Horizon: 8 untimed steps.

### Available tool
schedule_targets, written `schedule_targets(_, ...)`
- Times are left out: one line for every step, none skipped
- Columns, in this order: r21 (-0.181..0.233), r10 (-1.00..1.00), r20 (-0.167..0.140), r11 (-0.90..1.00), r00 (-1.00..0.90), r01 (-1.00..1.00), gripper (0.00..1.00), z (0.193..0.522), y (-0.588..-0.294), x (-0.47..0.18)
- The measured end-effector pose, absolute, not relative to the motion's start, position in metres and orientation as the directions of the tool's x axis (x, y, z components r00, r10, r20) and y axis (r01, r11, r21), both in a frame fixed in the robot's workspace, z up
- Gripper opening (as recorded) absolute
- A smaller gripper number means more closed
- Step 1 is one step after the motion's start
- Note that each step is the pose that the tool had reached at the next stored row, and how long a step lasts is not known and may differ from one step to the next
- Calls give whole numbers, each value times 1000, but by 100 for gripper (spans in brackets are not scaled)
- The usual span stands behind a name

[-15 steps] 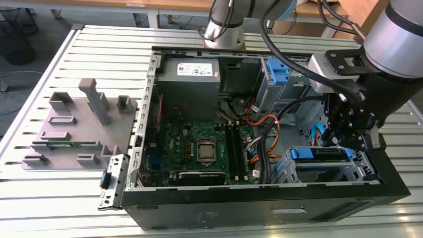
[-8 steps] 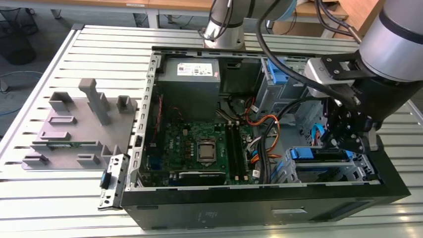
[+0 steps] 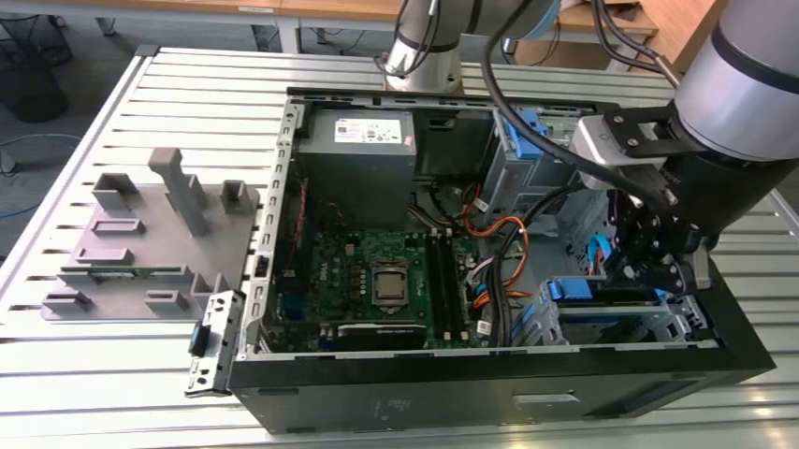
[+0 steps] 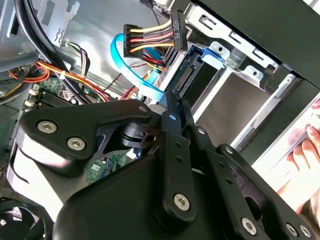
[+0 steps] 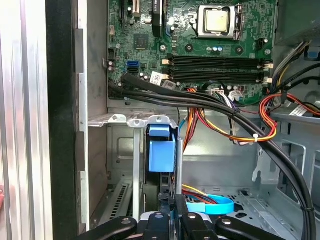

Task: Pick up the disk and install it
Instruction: 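Insert the first disk wire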

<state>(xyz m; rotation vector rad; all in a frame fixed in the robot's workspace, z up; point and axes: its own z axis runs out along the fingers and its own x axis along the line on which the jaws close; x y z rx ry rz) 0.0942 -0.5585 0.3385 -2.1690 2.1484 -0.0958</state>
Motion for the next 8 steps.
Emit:
schedule_targets(-106,-1000,-17,-9,11,-994,16,338,-559,94)
schedule_targets(-106,-1000,-17,-10,12,-994,16,338,-559,94)
schedule_targets(-106,-1000,-17,-11,12,-994,16,337,-559,94)
schedule_targets(-106,-1000,-17,-11,13,-994,16,337,-559,94)
schedule_targets(-106,-1000,-17,-12,14,-994,16,337,-559,94)
schedule_targets(-106,-1000,-17,-12,14,-994,16,337,-559,94)
schedule_targets(-106,-1000,-17,-12,14,-994,16,337,-559,94)
schedule_targets(-106,-1000,-17,-12,14,-994,16,337,-559,94)
